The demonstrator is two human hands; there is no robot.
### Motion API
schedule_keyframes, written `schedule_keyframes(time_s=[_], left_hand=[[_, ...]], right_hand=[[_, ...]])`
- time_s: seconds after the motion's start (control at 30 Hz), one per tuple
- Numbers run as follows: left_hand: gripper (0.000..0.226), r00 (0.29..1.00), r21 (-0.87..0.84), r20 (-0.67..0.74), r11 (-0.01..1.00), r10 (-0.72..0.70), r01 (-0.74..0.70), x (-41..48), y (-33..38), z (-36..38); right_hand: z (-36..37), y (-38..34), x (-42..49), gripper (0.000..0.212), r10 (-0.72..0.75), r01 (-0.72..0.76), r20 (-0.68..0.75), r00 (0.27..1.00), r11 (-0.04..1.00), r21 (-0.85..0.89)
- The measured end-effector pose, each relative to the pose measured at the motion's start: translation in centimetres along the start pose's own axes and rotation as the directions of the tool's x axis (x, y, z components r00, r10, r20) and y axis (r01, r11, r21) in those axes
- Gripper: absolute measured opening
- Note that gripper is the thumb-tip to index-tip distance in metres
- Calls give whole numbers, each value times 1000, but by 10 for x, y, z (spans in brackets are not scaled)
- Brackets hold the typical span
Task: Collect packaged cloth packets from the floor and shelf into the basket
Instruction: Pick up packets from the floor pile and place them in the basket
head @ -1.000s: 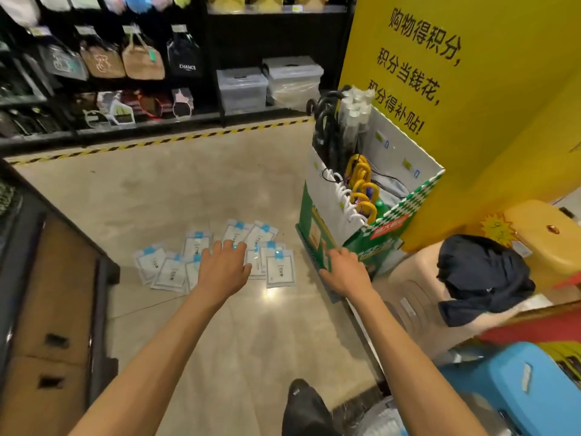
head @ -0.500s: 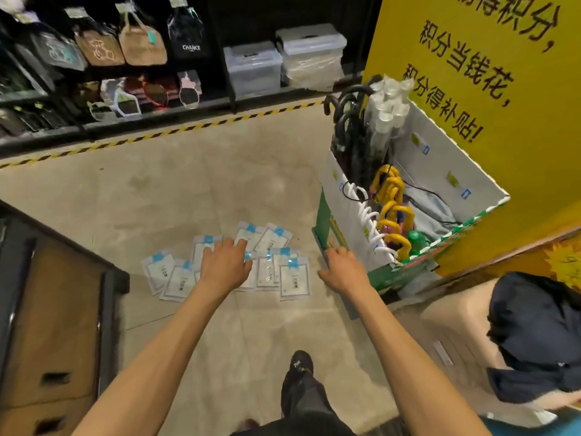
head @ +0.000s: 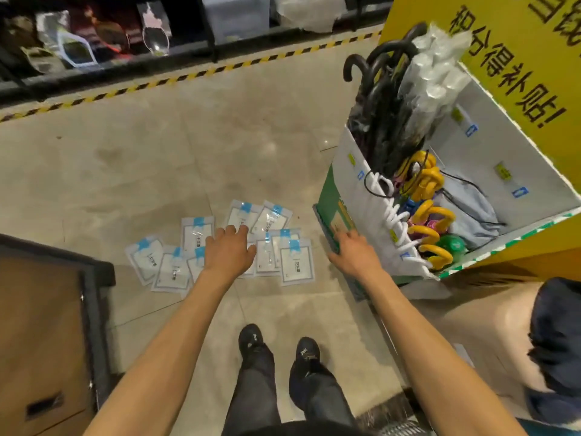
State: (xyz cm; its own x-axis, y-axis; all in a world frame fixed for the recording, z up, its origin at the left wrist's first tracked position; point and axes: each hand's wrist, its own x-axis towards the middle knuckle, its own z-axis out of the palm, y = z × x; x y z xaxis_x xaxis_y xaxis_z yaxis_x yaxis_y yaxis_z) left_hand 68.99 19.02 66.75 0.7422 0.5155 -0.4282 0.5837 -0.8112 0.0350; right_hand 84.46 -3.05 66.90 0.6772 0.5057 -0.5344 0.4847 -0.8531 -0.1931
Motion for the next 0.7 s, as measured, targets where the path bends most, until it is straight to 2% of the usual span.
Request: schedule_keyframes(time_s=[0.3,0.47,0.7], left_hand=[[48,996,-4,69,998,55,-55,121,-42,97],[50,994,-45,96,998,58,-54,198,-51,202],[52,987,-56,162,998,21,-12,303,-58,369]], right_hand=[[99,-8,119,53,126,-127,49,991,992,18],[182,11,201,58,164,-165,29,986,985,54],[319,62,328,59,203,-211,85,975,973,93]])
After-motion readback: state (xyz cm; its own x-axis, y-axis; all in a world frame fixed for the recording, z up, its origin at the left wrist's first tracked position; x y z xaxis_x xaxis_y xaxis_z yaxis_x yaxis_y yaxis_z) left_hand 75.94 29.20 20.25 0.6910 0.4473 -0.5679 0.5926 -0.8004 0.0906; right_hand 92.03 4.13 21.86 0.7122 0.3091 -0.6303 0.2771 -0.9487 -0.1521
